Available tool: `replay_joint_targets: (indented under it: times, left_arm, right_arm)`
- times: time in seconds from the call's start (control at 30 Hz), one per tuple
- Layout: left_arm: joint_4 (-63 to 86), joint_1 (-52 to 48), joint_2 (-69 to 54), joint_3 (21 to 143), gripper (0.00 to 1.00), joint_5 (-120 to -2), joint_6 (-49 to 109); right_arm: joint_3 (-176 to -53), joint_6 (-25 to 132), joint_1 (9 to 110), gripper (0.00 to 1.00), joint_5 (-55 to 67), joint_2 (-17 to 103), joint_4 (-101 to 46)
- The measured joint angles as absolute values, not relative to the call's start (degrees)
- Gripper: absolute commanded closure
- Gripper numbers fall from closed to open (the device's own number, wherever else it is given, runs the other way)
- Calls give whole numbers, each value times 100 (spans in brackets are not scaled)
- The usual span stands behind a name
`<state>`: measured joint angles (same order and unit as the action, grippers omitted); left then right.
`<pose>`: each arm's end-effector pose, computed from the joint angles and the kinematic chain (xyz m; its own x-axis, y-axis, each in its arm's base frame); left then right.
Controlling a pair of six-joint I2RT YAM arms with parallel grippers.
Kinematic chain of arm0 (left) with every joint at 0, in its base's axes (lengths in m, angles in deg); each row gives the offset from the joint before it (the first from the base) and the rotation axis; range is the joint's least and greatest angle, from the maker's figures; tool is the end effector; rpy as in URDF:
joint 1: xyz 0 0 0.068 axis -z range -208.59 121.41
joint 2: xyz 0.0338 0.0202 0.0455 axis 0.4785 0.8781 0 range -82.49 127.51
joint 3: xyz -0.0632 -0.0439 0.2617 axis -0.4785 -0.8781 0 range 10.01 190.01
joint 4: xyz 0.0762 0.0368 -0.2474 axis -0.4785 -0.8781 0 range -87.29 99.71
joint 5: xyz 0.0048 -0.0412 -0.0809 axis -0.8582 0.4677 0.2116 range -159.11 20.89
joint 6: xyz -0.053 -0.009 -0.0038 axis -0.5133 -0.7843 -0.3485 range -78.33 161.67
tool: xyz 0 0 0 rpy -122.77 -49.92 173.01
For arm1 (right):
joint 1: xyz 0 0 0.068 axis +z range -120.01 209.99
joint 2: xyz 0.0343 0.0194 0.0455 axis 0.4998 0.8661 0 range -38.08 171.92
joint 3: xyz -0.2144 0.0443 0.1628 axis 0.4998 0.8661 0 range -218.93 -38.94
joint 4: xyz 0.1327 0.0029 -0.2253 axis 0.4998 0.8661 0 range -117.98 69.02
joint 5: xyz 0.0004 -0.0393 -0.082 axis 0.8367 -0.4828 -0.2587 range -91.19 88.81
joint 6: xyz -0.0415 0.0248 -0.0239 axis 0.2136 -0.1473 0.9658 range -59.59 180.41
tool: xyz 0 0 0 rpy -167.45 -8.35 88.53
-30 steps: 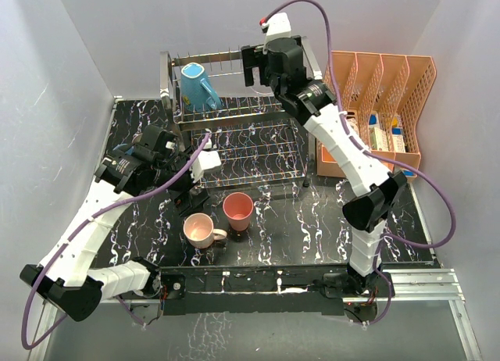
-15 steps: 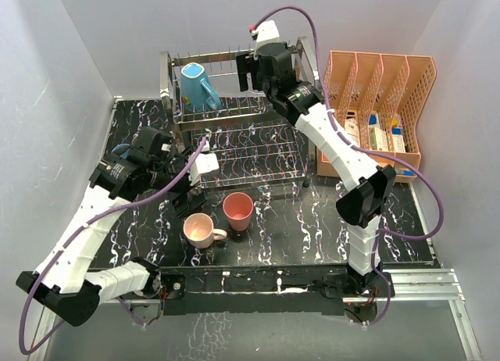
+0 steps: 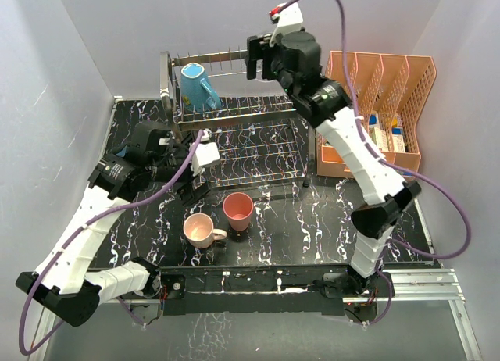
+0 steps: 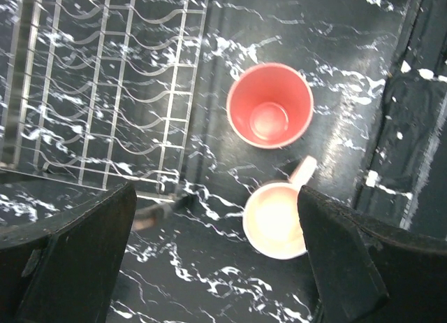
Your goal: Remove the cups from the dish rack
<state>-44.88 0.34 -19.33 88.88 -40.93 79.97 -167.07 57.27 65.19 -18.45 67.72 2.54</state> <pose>0.1691 -0.1127 0.4071 0.0325 0.6063 -0.7946 0.9276 0.2778 0.2499 0.3350 0.2236 0.5008 -0.1331 -0.0300 -0.9907 -0.3038 0.9527 0.0120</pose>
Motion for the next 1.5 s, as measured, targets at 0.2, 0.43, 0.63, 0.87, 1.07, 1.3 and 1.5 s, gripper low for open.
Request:
replay_joint_targets:
  times: [0.2,0.43,0.63,0.87,1.07,1.3,1.5]
  left_arm:
    - [-3648,34,-1938,8996,3,-4104,7903]
    - [-2536,34,-2106,8873,5,-4018,7869]
    - [-1972,34,-2224,8790,8,-3677,7836]
    - [-1917,40,-2193,8777,11,-3148,7495]
    - [-1867,64,-2298,8314,13,-3006,7016]
    - [-1862,257,-2180,8062,15,-2950,6540]
    - [-1801,543,-1839,8062,18,-3046,6402]
  right_arm:
    - [-16277,5246,6519,74,-1460,5600,174]
    - [-14237,4068,6517,75,-682,3349,101]
    - [-12060,2674,6519,79,144,1845,-76]
    - [-9435,247,6519,85,1202,1181,-1573]
    - [-8585,-1258,6650,87,1473,1456,-2447]
    - [-8318,-2308,7032,91,1209,1443,-3466]
    - [-7779,-2972,7279,91,1058,1509,-3898]
